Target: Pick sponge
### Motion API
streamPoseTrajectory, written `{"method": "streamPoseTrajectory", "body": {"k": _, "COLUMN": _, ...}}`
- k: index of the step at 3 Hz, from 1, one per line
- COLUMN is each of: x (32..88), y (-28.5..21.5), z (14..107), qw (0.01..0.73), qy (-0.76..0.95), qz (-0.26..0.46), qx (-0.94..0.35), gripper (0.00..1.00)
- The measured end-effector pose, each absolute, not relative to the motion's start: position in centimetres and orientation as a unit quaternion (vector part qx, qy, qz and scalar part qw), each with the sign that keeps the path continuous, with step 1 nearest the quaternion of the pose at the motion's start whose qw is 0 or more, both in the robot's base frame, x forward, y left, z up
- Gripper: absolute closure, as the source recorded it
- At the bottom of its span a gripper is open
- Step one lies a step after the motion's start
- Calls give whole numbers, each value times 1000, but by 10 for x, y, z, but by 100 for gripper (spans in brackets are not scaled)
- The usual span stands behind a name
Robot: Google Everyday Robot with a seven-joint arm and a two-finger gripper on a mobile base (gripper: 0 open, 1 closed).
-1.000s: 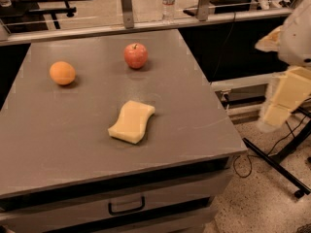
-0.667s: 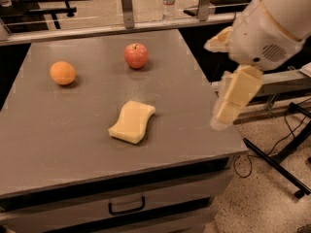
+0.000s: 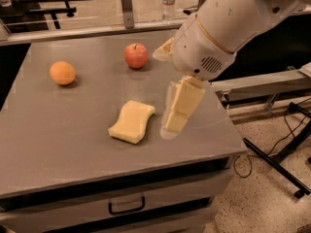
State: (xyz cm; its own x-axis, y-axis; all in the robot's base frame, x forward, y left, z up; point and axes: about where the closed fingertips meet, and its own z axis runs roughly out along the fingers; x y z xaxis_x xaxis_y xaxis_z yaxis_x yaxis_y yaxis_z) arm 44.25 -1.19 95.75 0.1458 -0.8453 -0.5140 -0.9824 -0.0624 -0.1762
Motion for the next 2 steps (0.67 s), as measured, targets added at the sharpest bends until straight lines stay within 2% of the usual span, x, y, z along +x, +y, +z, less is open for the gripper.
{"method": "streamPoseTrajectory", "body": {"k": 2, "x": 475, "y": 26, "z": 911, "qw": 262, "qy": 594, "qz": 185, "qx": -738, "gripper": 0}}
